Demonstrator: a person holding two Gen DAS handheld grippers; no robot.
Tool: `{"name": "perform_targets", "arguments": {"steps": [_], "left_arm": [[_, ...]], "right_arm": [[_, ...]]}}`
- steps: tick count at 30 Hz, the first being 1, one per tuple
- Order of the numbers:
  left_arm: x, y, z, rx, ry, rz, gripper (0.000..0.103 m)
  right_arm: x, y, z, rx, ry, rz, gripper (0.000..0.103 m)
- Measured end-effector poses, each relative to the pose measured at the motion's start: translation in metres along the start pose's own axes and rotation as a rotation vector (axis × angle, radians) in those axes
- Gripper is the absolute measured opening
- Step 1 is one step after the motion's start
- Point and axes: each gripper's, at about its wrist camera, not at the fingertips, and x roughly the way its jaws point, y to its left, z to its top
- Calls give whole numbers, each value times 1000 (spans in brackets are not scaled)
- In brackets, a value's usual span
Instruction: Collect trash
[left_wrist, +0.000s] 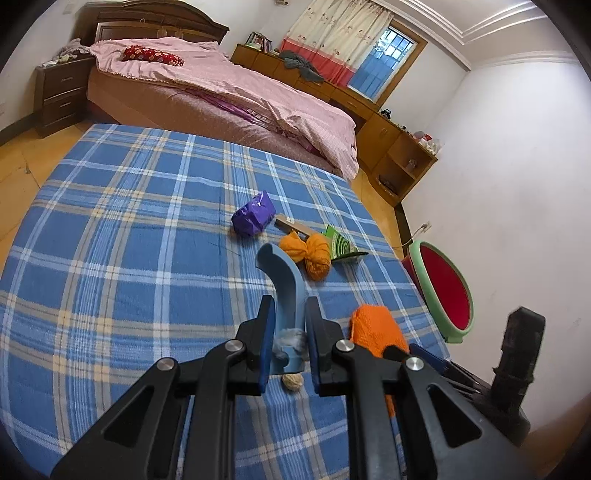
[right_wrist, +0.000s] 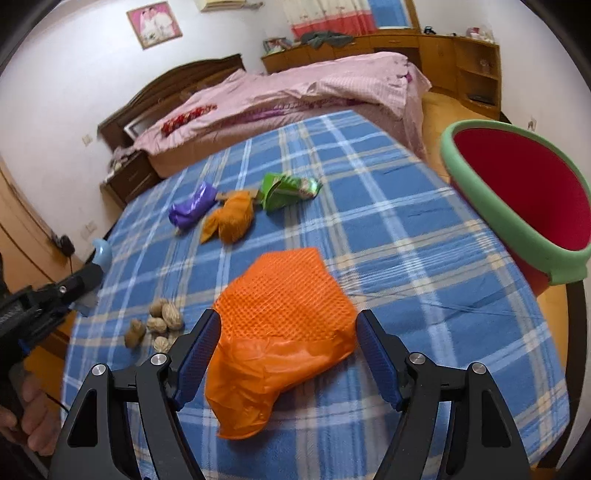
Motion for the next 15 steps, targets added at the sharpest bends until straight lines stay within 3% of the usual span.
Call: {"name": "perform_targets", "arguments": {"steps": [8, 10, 11, 15], "left_arm": [[-6, -5, -9, 13, 6, 10, 16], [-7, -9, -11, 21, 12, 15, 16], [-8, -11, -12, 27, 17, 22, 16], [-6, -18, -12, 46, 40, 26, 16]], "right_arm": [[11, 22, -12, -75, 12, -68, 75], [11, 28, -17, -116, -2, -106, 52], [11, 31, -19, -130, -10, -116, 48], [11, 29, -21, -98, -15, -58, 17]]}}
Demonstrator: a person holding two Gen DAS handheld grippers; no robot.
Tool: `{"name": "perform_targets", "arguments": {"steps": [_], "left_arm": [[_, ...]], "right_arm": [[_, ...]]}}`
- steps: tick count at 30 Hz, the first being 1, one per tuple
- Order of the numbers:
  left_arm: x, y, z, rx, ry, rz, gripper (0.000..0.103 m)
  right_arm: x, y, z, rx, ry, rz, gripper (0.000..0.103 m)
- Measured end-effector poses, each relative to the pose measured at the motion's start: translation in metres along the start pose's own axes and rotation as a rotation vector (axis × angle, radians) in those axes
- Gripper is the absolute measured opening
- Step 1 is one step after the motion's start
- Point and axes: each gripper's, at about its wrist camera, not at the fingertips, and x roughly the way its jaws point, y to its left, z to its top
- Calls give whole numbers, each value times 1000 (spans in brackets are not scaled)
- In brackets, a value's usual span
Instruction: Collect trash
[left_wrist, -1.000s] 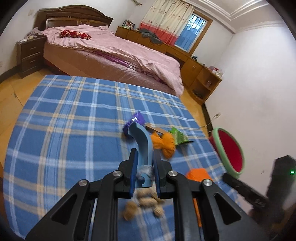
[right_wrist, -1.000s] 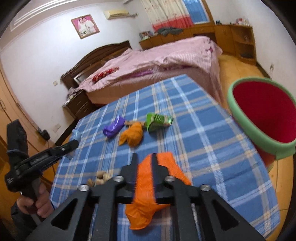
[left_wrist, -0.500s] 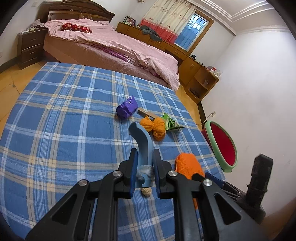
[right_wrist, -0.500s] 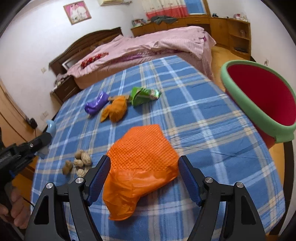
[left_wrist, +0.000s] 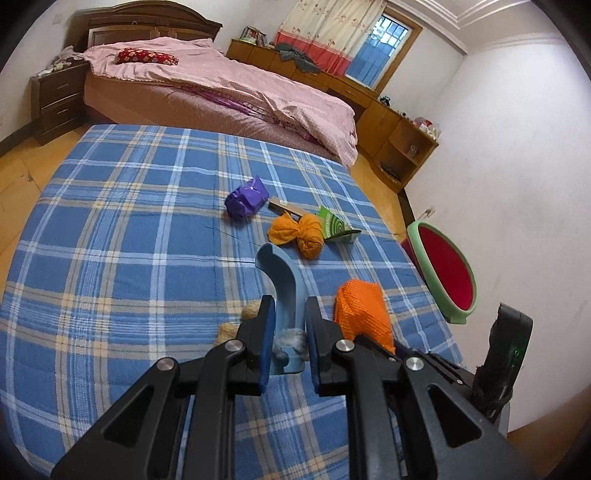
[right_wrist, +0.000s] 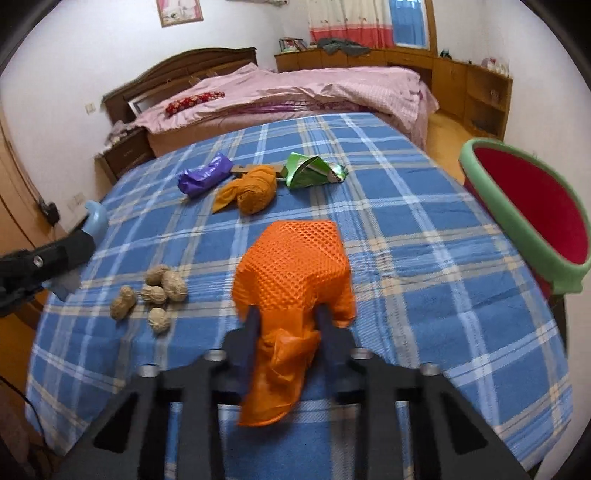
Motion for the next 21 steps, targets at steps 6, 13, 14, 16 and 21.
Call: {"name": "perform_targets", "arguments": {"steps": [6, 13, 14, 16, 21], "left_arm": [[7, -21, 8, 48, -4, -28, 16], [25, -61, 15, 137, 19, -75, 16], [28, -69, 17, 155, 21, -85, 16], [32, -83, 20, 186, 21, -105, 16], [49, -122, 28, 241, 43, -182, 16]], "right_arm": [[-18, -21, 1, 81, -43, 81, 10], [-52, -54, 10, 171, -134, 73, 10], [-56, -59, 11, 181, -145, 70, 10], [-65, -70, 15, 203, -168, 57, 10], [-81, -100, 25, 251, -209, 21, 10]]}}
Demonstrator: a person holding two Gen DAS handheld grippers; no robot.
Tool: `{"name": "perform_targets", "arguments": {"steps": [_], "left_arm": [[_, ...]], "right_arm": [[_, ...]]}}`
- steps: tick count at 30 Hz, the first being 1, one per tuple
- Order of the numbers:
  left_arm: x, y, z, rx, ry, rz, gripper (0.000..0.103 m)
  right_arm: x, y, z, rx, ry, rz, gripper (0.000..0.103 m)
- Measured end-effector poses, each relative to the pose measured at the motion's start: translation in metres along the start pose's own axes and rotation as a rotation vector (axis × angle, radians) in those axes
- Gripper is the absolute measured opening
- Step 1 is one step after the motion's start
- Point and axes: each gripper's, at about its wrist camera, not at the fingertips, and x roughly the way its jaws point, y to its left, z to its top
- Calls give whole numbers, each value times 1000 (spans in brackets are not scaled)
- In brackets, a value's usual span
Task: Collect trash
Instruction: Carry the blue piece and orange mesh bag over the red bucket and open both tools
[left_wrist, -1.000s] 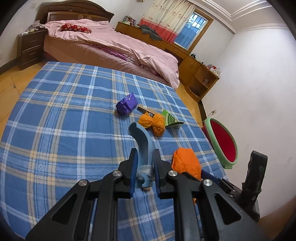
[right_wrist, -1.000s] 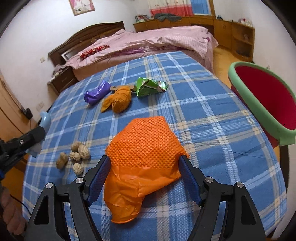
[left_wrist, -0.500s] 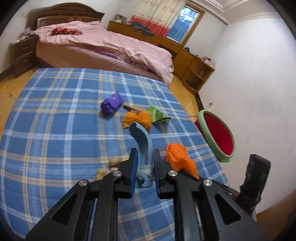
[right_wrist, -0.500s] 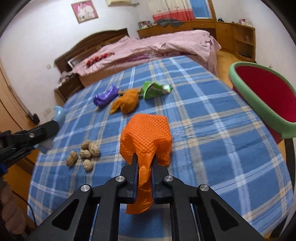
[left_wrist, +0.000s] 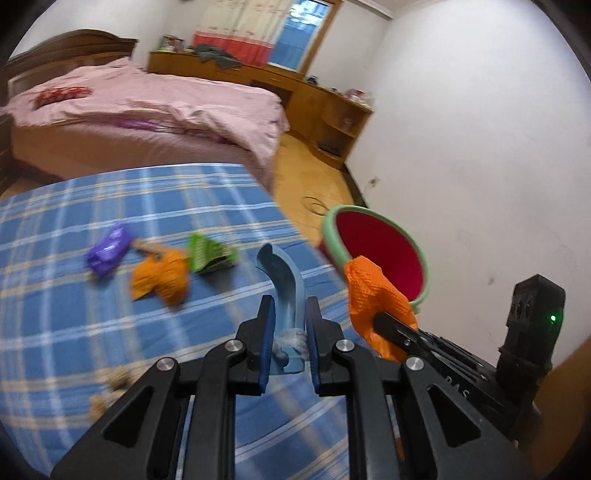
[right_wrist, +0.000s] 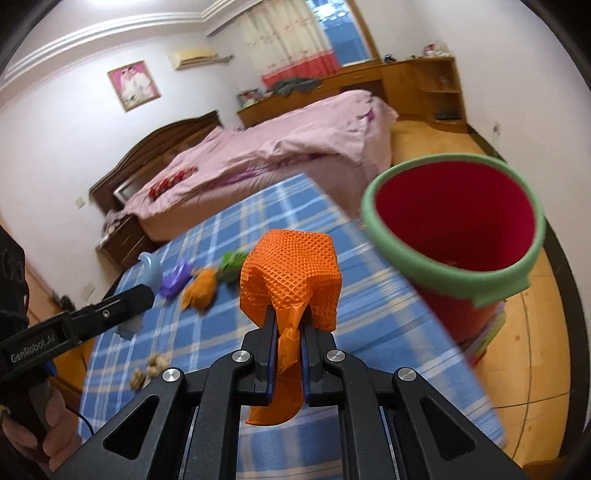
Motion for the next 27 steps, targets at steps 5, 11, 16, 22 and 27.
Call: {"name": "perform_targets", "arguments": {"steps": [5, 11, 16, 22, 27], "left_arm": [[26, -35, 15, 78, 10, -48, 16], [73, -68, 32, 120, 61, -87, 16], [115, -92, 39, 155, 104, -115, 16], [165, -113, 37, 203, 159, -98, 16], [192, -119, 35, 206, 193, -84, 16]], "right_arm": [[-13, -33, 18, 60, -45, -35, 10], [-18, -78, 34, 132, -82, -96, 10], [-12, -113, 42, 177, -88, -133, 10], [1, -148, 46, 230, -79, -152, 13], [9, -168, 51, 254, -73, -149, 15]]}}
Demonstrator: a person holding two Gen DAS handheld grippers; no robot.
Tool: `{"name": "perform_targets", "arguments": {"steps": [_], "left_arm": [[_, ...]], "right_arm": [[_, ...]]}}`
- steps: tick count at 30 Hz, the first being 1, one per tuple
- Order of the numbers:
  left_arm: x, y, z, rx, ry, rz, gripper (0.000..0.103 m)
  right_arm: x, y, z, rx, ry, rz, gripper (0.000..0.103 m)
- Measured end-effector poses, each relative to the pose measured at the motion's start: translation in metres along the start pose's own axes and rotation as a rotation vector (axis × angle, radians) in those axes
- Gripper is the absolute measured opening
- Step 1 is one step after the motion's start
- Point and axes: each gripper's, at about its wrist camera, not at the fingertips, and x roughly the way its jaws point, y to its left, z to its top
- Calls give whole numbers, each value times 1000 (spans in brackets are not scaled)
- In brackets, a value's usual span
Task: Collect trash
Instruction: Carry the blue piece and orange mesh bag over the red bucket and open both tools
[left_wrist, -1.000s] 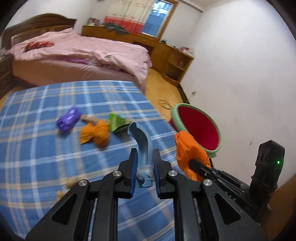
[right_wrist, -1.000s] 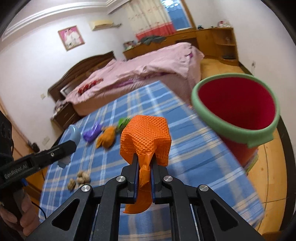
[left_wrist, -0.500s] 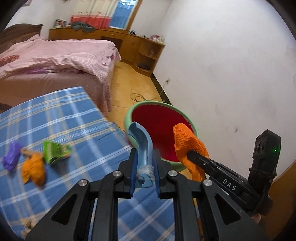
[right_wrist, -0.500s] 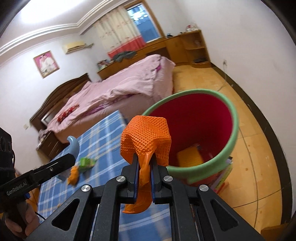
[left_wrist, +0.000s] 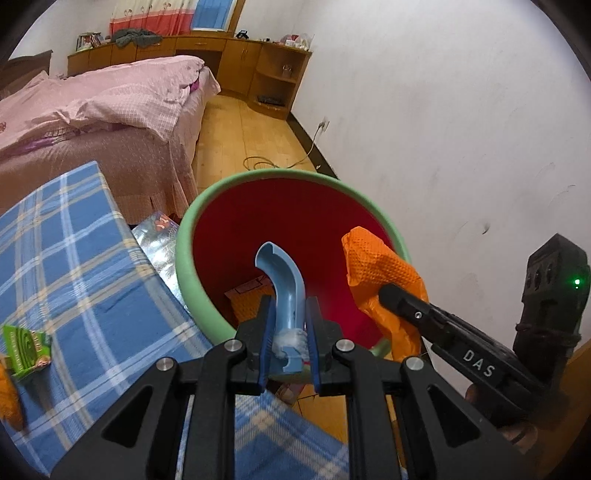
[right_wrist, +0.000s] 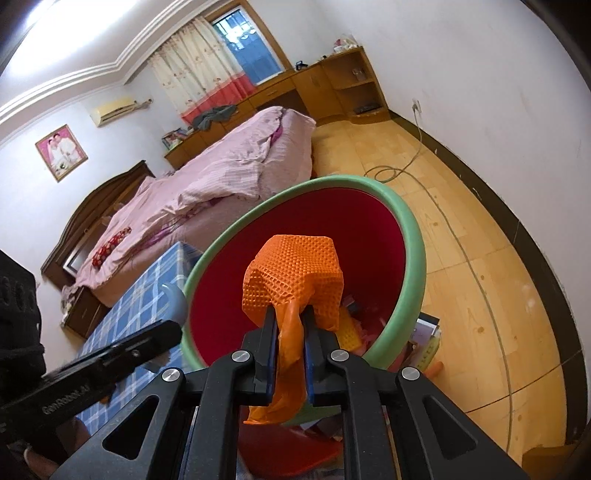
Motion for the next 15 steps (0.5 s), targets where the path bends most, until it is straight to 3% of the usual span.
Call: {"name": "perform_targets", "arguments": {"steps": [4, 6, 8, 15], "left_arm": [[5, -2, 0, 8, 5, -1, 16], [5, -2, 0, 11, 7, 11, 17], [4, -1, 1, 6, 6, 18, 27], [-17, 8, -4, -9, -7, 65, 32]], "right_arm": [[5, -7, 1, 22, -7, 6, 28], [6, -11, 1, 37, -13, 13, 30], [6, -14, 2, 60, -11, 39, 31], [-7, -12, -4, 78, -22, 58, 35]]}}
